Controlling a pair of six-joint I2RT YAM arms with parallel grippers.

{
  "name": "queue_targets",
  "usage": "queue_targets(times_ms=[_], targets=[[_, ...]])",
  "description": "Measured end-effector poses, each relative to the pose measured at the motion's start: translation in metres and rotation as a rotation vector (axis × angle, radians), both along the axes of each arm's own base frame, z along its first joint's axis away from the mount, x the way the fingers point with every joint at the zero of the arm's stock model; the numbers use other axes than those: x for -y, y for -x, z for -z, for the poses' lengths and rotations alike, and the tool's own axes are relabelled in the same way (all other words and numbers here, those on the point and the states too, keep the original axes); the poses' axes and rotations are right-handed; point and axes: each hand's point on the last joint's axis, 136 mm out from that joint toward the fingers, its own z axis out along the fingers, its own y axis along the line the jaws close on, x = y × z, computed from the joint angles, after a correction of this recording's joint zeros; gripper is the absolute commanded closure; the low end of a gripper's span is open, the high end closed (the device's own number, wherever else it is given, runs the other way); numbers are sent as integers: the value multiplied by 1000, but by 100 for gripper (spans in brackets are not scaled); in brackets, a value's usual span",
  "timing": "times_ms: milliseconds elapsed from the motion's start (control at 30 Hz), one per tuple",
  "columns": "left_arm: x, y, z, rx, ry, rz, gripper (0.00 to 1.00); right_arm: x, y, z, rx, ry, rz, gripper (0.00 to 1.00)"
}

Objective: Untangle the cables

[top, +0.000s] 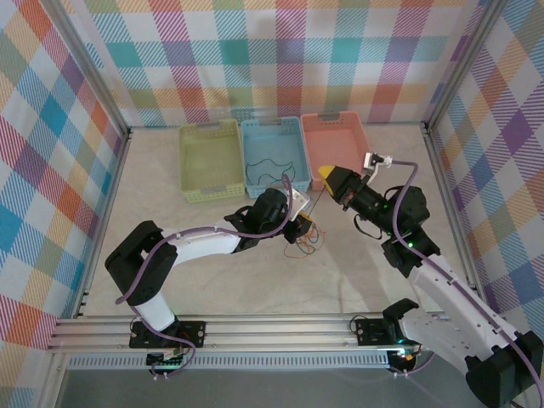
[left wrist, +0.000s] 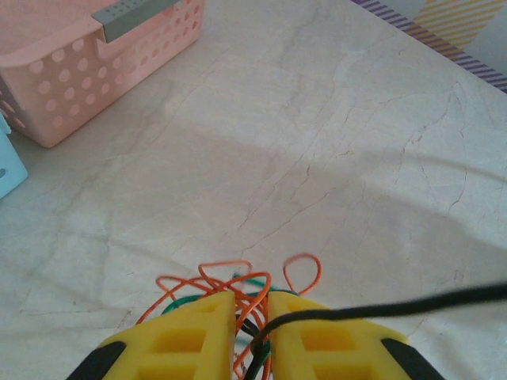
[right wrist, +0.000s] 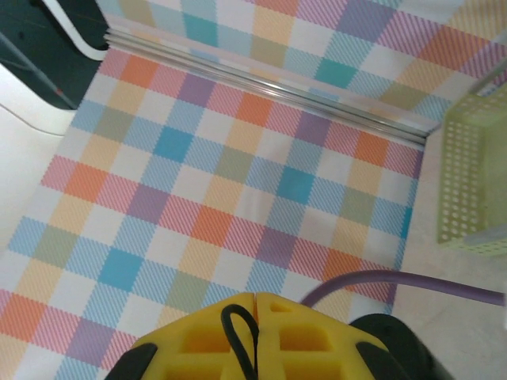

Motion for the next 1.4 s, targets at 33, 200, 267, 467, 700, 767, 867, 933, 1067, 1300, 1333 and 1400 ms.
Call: queue_targets(times_ms=[33,200,267,467,700,767,867,933,1067,1300,1333,1400], targets=[[0,0,0,1,1,0,81,0,2,-4,5,-5,-8,100],[0,0,0,-1,-1,0,81,0,14,-48,82,-36,-38,100],[0,0,0,-1,-2,0,81,1,20,-74,137,-52,-51,100],[0,0,0,-1,-2,0,81,5,37,-133,293,-53,-57,100],[0,0,1,-1,-2,0,81,7,41,-177,458,26,-4,100],[0,0,1,-1,-1,0,81,8,39,-183,507,74,28,100],[-1,0,1,-2,-3,-1,82,14,35,-173,542,146,102,100],[-1,1,3,-5,-7,-1,83,19,29,-152,532,204,157,100],[-4,1,7,-9,-15,-7,91,34,4,-76,428,363,288,100],[-6,1,11,-9,-27,-20,92,97,-34,85,128,716,578,100],[-7,1,11,-10,-27,-21,92,112,-38,106,78,767,633,100],[-7,1,12,-12,-28,-21,92,139,-43,135,-3,842,723,85]])
